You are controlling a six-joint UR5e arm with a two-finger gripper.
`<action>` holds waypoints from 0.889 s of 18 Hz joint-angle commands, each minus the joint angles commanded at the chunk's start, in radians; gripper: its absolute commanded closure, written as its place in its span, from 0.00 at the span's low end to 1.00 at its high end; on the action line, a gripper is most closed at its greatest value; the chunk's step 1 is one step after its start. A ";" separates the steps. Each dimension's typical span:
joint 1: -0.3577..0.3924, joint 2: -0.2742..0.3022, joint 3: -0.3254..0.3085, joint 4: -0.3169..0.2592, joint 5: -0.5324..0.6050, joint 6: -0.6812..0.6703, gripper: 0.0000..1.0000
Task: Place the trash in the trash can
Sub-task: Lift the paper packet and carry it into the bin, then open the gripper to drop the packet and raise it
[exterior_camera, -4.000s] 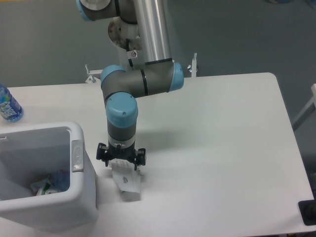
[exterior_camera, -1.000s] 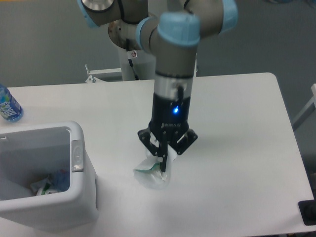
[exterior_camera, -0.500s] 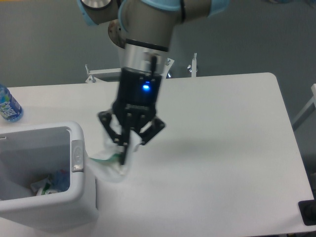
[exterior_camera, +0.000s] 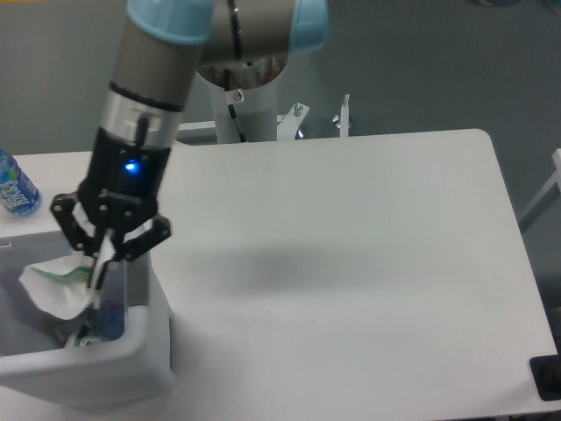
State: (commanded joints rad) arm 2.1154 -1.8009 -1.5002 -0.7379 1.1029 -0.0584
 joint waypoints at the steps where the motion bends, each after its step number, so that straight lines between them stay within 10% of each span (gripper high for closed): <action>1: 0.000 -0.003 0.008 0.000 0.002 0.024 0.17; 2: 0.000 -0.006 0.012 0.000 0.003 0.055 0.00; 16: 0.207 0.032 0.086 -0.011 0.046 0.211 0.00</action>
State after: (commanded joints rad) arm 2.3222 -1.7688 -1.4143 -0.7486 1.1486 0.1529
